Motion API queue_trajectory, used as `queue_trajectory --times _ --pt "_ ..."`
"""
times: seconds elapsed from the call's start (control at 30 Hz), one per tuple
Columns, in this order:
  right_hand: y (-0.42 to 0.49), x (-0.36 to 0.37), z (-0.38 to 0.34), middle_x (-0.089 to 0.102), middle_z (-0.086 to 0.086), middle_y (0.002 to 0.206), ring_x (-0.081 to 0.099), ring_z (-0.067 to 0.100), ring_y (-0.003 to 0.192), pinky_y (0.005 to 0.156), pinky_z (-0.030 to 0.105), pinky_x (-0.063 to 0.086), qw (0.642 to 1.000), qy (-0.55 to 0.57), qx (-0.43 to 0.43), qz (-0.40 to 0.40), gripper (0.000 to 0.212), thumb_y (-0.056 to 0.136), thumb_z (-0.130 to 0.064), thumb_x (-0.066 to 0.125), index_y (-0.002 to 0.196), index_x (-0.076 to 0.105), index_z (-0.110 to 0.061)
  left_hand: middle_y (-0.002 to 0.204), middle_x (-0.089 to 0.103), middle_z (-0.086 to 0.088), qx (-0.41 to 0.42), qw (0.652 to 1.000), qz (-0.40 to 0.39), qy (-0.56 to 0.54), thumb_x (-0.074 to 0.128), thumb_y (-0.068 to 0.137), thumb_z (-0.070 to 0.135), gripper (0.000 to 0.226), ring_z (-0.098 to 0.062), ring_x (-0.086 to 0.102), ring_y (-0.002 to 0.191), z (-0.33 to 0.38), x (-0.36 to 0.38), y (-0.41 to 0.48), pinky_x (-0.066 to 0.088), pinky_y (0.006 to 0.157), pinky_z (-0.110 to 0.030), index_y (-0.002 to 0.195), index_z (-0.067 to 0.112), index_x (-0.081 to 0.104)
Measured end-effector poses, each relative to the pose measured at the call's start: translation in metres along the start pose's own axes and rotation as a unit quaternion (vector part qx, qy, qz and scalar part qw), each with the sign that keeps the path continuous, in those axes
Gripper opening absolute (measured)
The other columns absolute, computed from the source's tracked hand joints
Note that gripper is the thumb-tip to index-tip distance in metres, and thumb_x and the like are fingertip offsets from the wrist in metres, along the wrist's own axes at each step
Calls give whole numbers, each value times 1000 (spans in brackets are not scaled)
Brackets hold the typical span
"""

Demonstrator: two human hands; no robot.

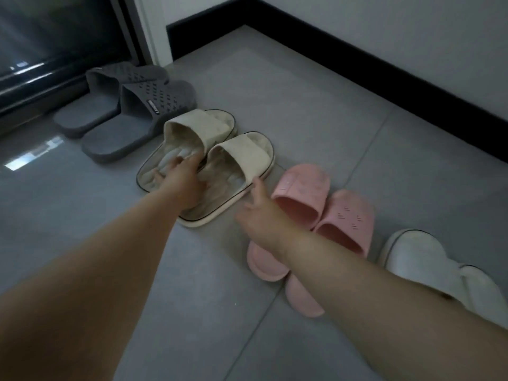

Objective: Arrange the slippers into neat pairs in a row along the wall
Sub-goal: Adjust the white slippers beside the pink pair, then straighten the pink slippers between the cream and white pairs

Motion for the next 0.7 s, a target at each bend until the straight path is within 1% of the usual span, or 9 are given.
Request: queue_trajectory --times 0.07,0.13,0.2,0.3,0.4,0.5,0.57,0.63,0.7 --pt "-23 -6 6 31 4 149 40 22 131 112 39 33 999 -32 12 -16 83 87 -11 53 149 0 -27 152 30 -7 2 1000 8 4 55 88 26 61 -31 21 142 3 1 -2 11 114 -59 143 26 28" --pt "-48 -16 13 27 5 151 38 22 132 111 36 32 998 -49 31 -34 83 87 -12 53 148 0 -30 153 30 -8 -12 1000 9 -6 56 88 25 66 -32 22 142 2 3 -5 12 115 -55 146 26 25" --pt "-74 -30 17 26 3 152 37 21 133 111 37 33 996 -60 42 -55 81 87 -13 50 147 1 -36 154 28 -9 -14 1000 5 -14 53 90 25 63 -31 20 143 3 7 -6 14 117 -53 146 21 25" --pt "-105 -58 22 22 1 155 33 14 138 114 37 31 995 -73 38 -52 81 88 -11 50 148 0 -32 151 31 -12 -12 1000 -5 1 47 93 24 55 -28 22 143 8 12 -5 16 118 -50 143 10 29" --pt "-123 -84 30 27 -3 151 36 9 132 109 32 35 996 -79 38 -34 77 89 -10 51 148 6 -31 143 41 -14 -25 999 26 5 53 85 30 55 -33 35 135 -8 15 8 27 113 -51 136 15 37" --pt "-131 -103 49 30 -5 148 36 4 122 97 25 34 998 -48 51 0 71 90 -8 49 147 12 -29 144 38 -17 -39 999 34 -6 47 79 35 60 -39 36 132 -21 25 21 29 110 -56 134 17 36" --pt "-133 -110 67 31 -6 147 35 4 122 97 23 33 997 -33 71 26 71 90 -9 49 148 13 -28 146 34 -17 -68 996 47 -39 53 84 27 56 -40 33 134 2 12 -8 28 111 -56 135 19 34" --pt "-133 -114 80 36 -4 145 40 8 124 103 28 36 995 -28 79 63 68 89 -9 52 146 19 -26 145 35 -18 -91 982 106 -126 56 85 14 58 -39 31 135 20 2 -33 29 111 -54 137 18 31" --pt "-128 -125 89 48 2 134 51 16 116 100 35 43 987 -38 84 136 58 86 -10 58 138 33 -21 142 40 -16 -43 967 176 -180 54 84 7 58 -35 36 132 43 -5 -57 33 109 -49 137 17 33"
Point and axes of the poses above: each hand's wrist, its own y-axis towards the middle knuckle, its own x-axis out of the palm, z = x × y, the point moved 7 cm from there along y, towards the middle knuckle
